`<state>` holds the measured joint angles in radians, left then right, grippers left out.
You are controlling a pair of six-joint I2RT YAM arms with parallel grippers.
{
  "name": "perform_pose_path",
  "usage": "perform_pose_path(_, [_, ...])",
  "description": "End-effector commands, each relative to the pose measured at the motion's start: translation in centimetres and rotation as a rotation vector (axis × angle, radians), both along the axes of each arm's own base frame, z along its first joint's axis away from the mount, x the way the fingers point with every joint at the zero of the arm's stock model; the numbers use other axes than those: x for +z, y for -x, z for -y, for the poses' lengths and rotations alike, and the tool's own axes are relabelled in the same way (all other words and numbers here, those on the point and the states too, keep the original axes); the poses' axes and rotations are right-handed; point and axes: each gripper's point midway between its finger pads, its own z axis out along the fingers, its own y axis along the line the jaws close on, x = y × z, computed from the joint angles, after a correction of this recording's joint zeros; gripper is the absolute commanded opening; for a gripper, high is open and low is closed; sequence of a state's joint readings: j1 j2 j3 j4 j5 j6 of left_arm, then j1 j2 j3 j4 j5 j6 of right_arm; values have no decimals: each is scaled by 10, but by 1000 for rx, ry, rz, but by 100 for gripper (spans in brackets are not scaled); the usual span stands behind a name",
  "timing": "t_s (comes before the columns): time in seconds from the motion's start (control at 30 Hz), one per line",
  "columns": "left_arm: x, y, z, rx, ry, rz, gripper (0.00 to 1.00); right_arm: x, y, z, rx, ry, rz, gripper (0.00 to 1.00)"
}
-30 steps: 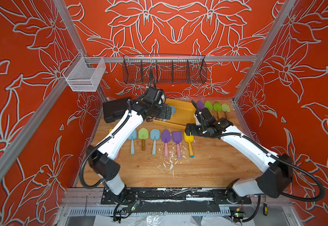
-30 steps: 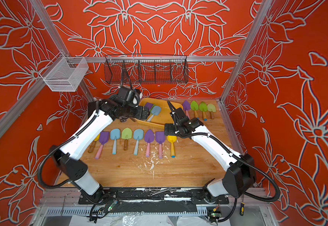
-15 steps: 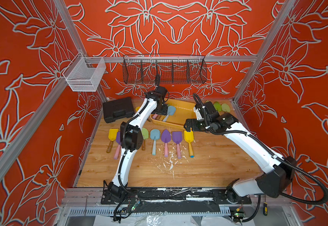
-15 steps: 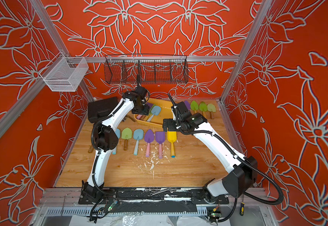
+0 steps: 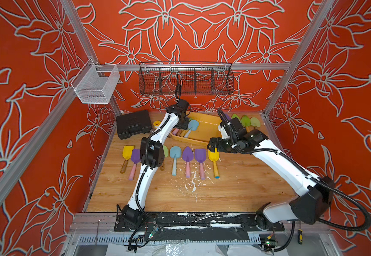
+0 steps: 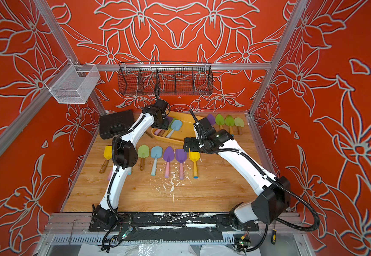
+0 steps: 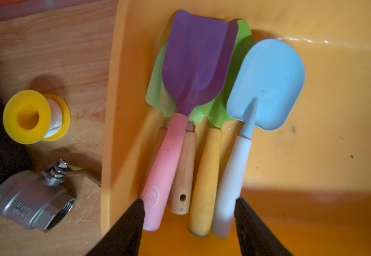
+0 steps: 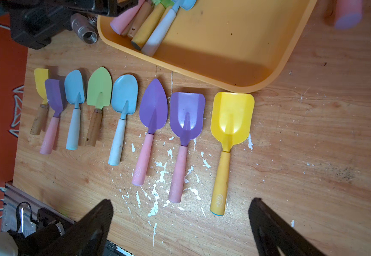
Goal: Take the shovel out of the storage box
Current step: Pick up the shovel from the storage box.
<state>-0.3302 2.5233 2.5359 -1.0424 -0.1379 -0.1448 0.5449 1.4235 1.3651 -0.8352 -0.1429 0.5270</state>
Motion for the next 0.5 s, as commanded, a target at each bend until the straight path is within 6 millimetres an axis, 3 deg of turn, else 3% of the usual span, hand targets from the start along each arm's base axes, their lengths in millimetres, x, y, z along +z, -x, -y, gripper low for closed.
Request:
perform_pose_path(0.0, [-29,-5,-16,16,-27,-44,65,4,11,8,-20,-8,-18,98])
perform_pose_path(0.23, [-53,-8,-21,34,-23,-77,58,2,15,10,-35,-13,-28,98])
perform_pose_path(0.47, [-59,-8,-18,41,-4,-87,44,0,14,11,-56,-14,-27,98])
